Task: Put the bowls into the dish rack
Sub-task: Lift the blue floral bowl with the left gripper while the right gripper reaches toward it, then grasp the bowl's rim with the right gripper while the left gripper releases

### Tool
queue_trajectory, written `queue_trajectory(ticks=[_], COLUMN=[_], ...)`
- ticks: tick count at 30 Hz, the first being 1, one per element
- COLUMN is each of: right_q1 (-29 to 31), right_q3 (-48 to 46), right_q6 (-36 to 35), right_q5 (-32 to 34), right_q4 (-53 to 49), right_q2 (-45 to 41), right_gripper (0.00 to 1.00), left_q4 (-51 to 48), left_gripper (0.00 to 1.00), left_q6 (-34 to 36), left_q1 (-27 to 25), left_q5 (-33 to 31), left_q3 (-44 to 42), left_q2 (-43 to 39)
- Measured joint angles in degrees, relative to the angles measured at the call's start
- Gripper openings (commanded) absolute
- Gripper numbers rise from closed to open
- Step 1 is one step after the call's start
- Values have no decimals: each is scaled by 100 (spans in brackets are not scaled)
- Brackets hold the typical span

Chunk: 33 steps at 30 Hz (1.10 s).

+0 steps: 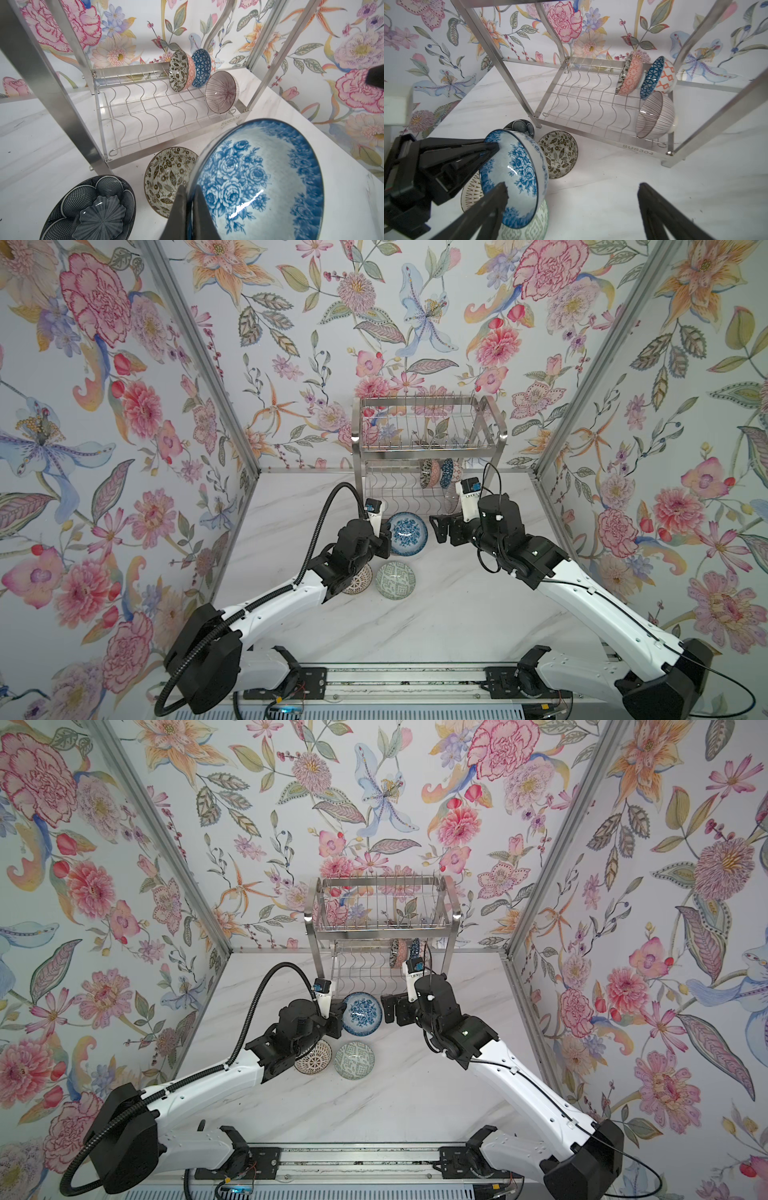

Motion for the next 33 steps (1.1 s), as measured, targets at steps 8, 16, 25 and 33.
queue_trajectory(ticks=[8,16,25,33], right_q1=[166,166,146,24], right_q3=[-122,-177,-162,-7], right_q6=[625,1025,1147,1086], right_q5=[-216,-186,-199,-162], right_q4=[831,1370,1497,1241], right_q2=[844,1255,1580,1639], right_gripper=[87,63,18,0], left_q4=[575,883,890,675], left_gripper=[0,0,0,40], left_q6=[-284,-393,-385,-42], left_q1=[0,0,0,87], left_q5=[-101,-81,-101,-208], left_q3=[0,0,28,271], left_q2=[278,345,356,417])
